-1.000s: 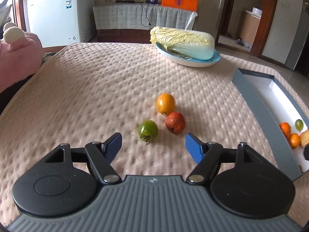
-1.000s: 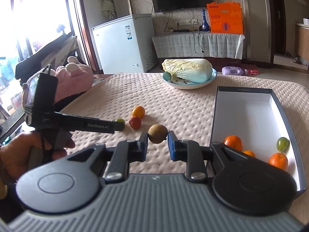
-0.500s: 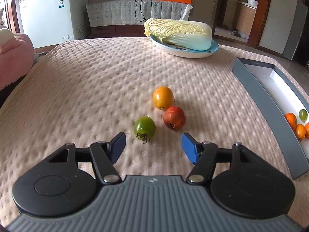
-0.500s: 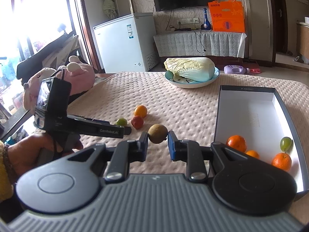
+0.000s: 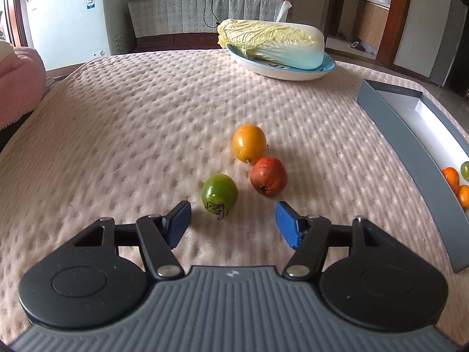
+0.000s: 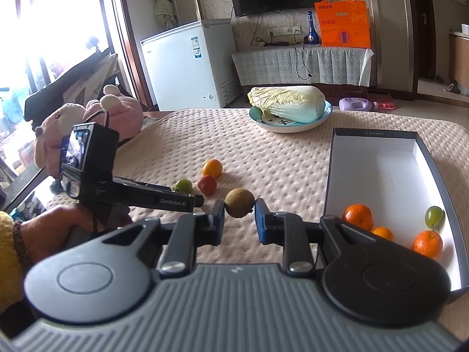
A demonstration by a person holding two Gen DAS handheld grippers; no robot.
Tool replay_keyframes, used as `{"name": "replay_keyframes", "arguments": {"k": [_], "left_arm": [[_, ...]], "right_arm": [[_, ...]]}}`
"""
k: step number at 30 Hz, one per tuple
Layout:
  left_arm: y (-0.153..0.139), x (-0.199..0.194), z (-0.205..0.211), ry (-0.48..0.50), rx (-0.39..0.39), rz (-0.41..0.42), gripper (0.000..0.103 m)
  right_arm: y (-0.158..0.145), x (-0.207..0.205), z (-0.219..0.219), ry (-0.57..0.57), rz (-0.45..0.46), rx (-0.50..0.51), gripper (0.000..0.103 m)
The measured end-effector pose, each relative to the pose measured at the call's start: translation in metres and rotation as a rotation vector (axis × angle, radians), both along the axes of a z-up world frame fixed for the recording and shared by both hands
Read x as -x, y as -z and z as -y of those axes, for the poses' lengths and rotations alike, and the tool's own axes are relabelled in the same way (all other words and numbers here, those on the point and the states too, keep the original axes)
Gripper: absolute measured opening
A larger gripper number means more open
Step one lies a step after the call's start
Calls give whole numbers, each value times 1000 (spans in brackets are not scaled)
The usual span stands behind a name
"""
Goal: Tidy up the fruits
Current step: 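Lift the kiwi with the right gripper toward the white box, then grasp the green fruit with the left gripper while the right gripper holds the kiwi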
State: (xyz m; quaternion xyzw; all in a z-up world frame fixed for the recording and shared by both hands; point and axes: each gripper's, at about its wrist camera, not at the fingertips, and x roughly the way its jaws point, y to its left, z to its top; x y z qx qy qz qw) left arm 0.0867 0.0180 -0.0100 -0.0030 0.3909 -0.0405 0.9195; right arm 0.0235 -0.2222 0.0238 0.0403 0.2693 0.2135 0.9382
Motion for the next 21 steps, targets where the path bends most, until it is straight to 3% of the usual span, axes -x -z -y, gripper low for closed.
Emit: {"name": "replay_keyframes", "arguments": {"k": [17, 21], "left_arm": [[-1, -4, -15, -42, 67, 8, 68], [0, -3, -13, -29, 51, 12, 68]], "right_arm": [[3, -2, -3, -7, -6, 0, 25], [3, -3, -3, -7, -7, 1, 25]]}}
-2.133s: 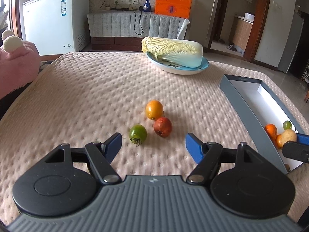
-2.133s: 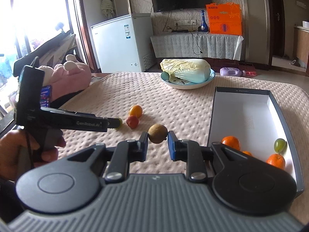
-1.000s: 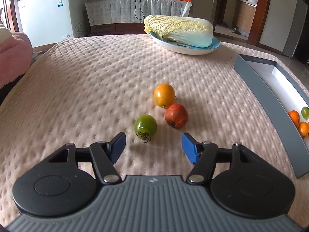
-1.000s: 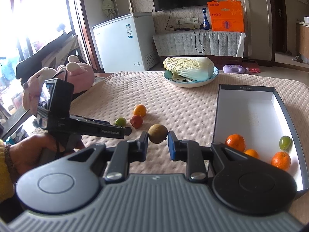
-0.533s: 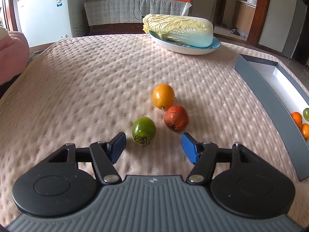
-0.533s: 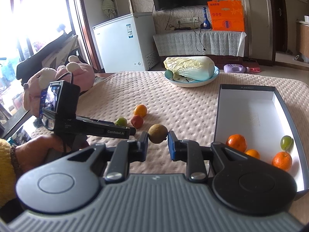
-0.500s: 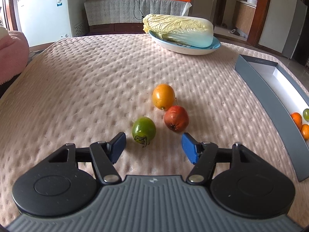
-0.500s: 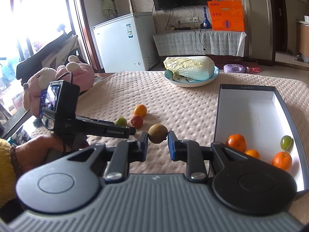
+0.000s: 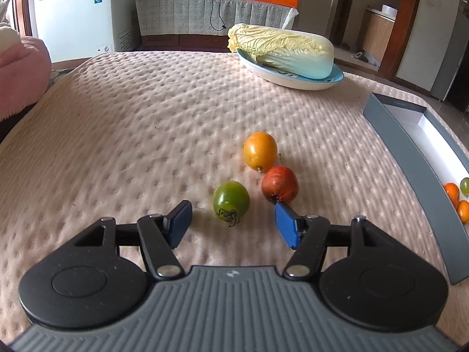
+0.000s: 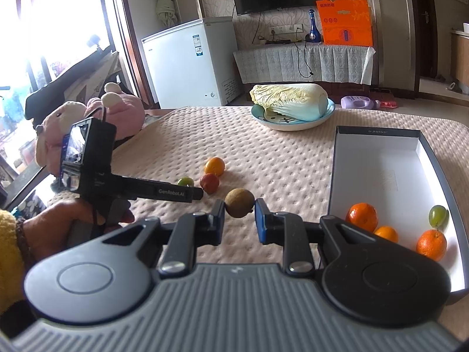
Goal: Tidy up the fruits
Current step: 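Grasp the green fruit with the left gripper while the right gripper holds the kiwi, then carry the green fruit and the kiwi over the white box with both grippers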
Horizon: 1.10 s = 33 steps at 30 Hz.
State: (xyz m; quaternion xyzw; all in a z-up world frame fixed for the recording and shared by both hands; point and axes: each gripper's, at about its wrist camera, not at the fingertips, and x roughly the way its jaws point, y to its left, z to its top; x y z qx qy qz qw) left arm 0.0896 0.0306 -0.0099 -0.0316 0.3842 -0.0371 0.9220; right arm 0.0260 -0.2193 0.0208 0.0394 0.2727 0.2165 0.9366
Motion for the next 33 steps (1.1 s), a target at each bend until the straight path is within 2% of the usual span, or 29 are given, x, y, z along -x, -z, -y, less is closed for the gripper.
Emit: {"name": "replay_keyframes", "arguments": {"k": [5, 7, 8, 10, 12, 18, 28, 33], "left_arm": [[0, 0, -2, 2, 9, 5, 66], [0, 0, -2, -2, 7, 10, 53], [0, 0, -3, -5, 4, 11, 49], [0, -1, -4, -9, 6, 10, 35], [-1, -1, -5, -8, 11, 8, 30], [-5, 2, 0, -12, -24, 4, 29], [-33, 18, 11, -5, 5, 44, 29], [-42, 23, 29, 29, 12, 62, 29]], "right_arm": [[0, -1, -1, -6, 0, -2, 25], [-1, 0, -2, -8, 3, -4, 25], [-1, 0, -2, -8, 5, -5, 25], [-2, 0, -1, -7, 5, -8, 25], [-2, 0, 1, -3, 5, -10, 25], [0, -3, 2, 7, 2, -9, 25], [0, -4, 2, 15, 4, -7, 25], [0, -5, 5, 34, 6, -7, 25]]}}
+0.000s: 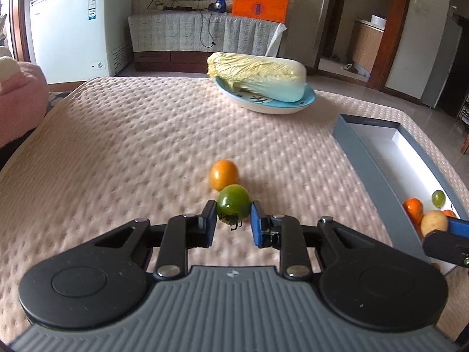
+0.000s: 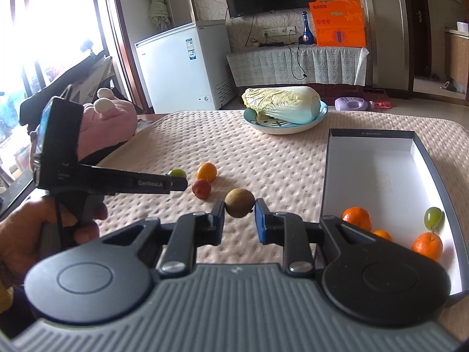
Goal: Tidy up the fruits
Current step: 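Carry the green fruit and the kiwi over the white box with both grippers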
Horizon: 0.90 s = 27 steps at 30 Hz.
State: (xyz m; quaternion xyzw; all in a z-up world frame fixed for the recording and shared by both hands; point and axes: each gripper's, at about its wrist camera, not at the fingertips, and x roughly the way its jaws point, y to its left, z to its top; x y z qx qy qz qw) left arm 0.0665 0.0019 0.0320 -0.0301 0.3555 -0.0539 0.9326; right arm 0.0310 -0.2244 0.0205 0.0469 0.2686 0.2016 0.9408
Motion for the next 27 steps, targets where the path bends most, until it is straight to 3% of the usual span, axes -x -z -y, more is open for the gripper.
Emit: {"name": "replay_keyframes", "arguments": {"k": [27], "left_arm": [[-5, -1, 102, 175, -34, 55, 29]], "right_arm": [[-4, 14, 53, 113, 10, 6, 25]]}}
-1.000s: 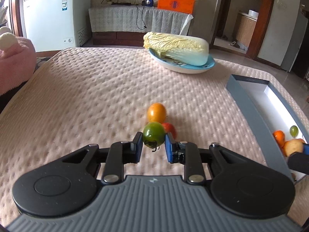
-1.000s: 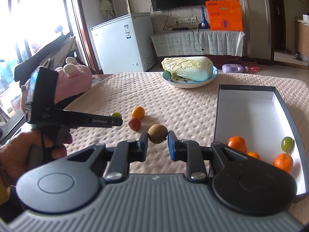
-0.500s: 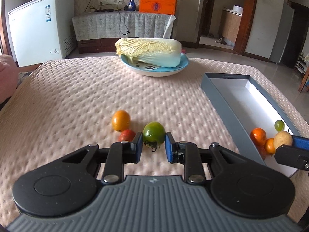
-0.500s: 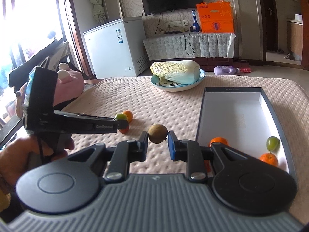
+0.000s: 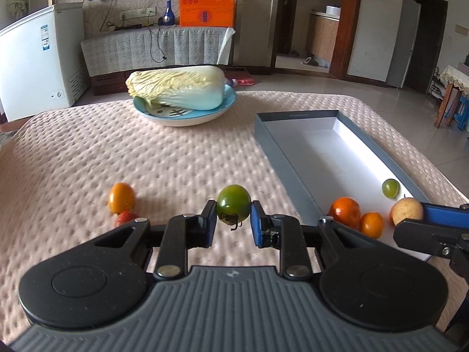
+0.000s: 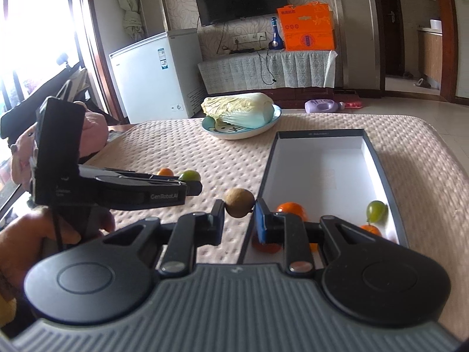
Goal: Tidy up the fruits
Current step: 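Carry the green fruit and the kiwi over the white box with both grippers, then open the left gripper to drop the green fruit while the right gripper releases the kiwi into the box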
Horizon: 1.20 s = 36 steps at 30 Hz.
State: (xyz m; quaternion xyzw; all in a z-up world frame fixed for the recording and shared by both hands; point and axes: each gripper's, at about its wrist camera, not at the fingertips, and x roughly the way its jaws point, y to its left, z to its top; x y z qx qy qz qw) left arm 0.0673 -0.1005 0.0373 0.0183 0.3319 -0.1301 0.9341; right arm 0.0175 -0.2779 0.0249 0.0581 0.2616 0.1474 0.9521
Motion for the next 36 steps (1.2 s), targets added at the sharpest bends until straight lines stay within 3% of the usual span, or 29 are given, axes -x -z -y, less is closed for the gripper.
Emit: {"name": "replay_keyframes", "arguments": {"k": [14, 22, 29, 36], "left_arm": [[1, -1, 68, 113, 40, 25, 29], [8, -1, 108, 180, 62, 28, 29], [19, -1, 133, 236, 103, 0, 29], [34, -9, 150, 249, 112, -42, 29]], "right_arm": [[6, 10, 44, 94, -26, 7, 25], [1, 19, 73, 155, 4, -13, 25], [-2, 23, 93, 229, 47, -14, 25], [1, 17, 100, 262, 34, -31, 25]]}}
